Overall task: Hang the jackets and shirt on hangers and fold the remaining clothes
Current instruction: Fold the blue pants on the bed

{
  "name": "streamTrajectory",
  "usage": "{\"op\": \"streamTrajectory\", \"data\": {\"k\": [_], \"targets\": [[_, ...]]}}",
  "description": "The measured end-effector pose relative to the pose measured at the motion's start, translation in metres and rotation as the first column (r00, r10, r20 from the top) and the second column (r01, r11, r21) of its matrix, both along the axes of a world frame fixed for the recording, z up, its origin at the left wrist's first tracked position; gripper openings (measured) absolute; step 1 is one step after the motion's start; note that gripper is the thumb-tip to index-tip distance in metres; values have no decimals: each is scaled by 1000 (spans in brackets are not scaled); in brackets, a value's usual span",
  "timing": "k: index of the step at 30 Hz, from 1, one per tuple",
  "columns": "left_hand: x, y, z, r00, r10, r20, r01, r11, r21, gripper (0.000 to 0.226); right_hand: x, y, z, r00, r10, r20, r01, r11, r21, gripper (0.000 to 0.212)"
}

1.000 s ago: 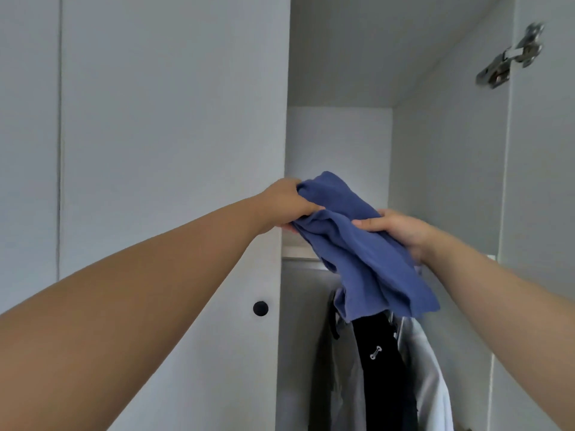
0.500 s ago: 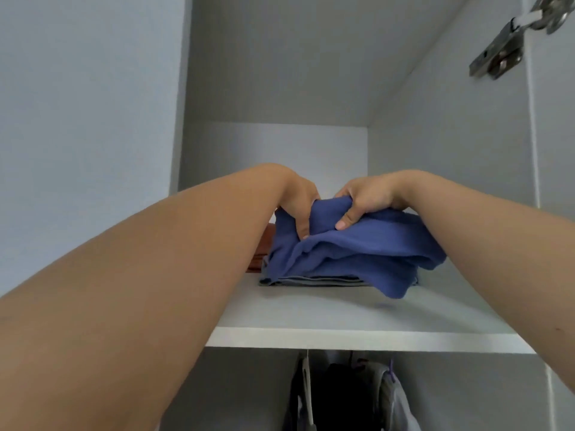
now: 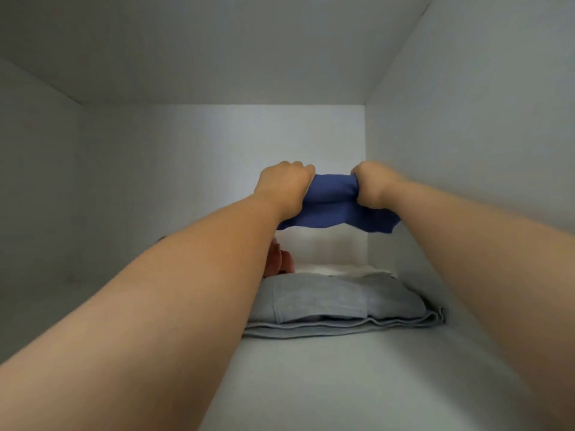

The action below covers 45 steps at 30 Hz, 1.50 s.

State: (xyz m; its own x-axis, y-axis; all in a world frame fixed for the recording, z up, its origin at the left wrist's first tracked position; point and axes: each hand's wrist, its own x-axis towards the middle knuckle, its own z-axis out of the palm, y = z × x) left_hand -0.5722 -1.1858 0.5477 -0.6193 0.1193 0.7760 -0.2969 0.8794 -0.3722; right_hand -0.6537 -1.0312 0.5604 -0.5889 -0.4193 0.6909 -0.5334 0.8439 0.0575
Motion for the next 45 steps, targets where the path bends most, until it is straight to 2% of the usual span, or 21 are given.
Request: {"op": "streamTrajectory", "data": {"k": [2,4,6,7,8,10,11,12,14,18,20,22,23,25,27,28,30,33,36,42,45], "targets": [[-23,1,-2,994,-52,-98,47,998,-47,40,-20,0,-5,968,-98,-229,86,995,-60,25],[-48,-3,-7,967,-150,-208,118,980,-157,45,-44,-1,-14,887,-111,-449,77,993,-92,27],[-71,-10,-17,963,-190,-192,124,942,-312,45,-68,-1,-25,803,-38,-595,34,999,-18,22],[-82,-15,-27,990,-129,-60,103,940,-326,43,-79,-2,-33,796,6,-606,49,996,74,20],[-95,-22,-41,994,-41,98,69,951,-302,42,-87,-4,-42,857,11,-516,108,974,201,22],[-115,-36,-70,893,157,422,-42,963,-267,45,-98,-6,-67,973,-144,-183,219,834,507,33],[-119,-41,-77,857,164,489,-64,975,-215,47,-99,-6,-78,971,-230,-65,222,768,601,36],[-120,-43,-80,863,120,491,-56,988,-142,49,-101,-6,-85,962,-274,-10,217,739,638,38],[-119,-44,-82,883,49,466,-33,999,-42,54,-103,-4,-91,956,-291,33,208,752,626,39],[-113,-38,-91,919,59,390,-20,994,-104,52,-102,-2,-104,962,-266,64,180,791,585,41],[-114,-39,-96,944,-21,331,50,996,-78,56,-102,-3,-106,976,-201,80,133,851,509,41],[-116,-40,-96,902,-107,419,90,994,60,66,-102,-8,-103,993,-96,64,66,927,370,48],[-117,-42,-96,850,-132,509,45,983,180,69,-102,-12,-102,995,-48,90,18,952,306,53],[-124,-47,-98,731,-125,671,-161,924,348,69,-104,-21,-107,948,-22,319,-62,966,251,58],[-131,-51,-98,693,-62,718,-252,912,323,64,-109,-25,-118,797,-113,593,-65,961,270,64],[-132,-50,-100,690,-30,723,-265,919,291,62,-112,-25,-121,756,-153,636,-42,959,280,65],[-128,-45,-99,709,-8,705,-233,941,246,60,-114,-22,-119,791,-163,589,10,967,254,66],[-113,-41,-88,808,-41,588,-152,949,275,58,-105,-22,-106,870,-152,468,35,968,250,64],[-91,-39,-69,880,-10,476,-93,977,192,55,-89,-24,-90,935,-101,341,12,967,253,61],[-31,-36,-60,931,163,327,-205,974,96,59,-45,-28,-57,997,-46,58,25,944,330,58],[10,-34,-61,937,264,227,-302,941,151,67,-12,-32,-48,1000,18,-4,-16,956,292,58]]}}
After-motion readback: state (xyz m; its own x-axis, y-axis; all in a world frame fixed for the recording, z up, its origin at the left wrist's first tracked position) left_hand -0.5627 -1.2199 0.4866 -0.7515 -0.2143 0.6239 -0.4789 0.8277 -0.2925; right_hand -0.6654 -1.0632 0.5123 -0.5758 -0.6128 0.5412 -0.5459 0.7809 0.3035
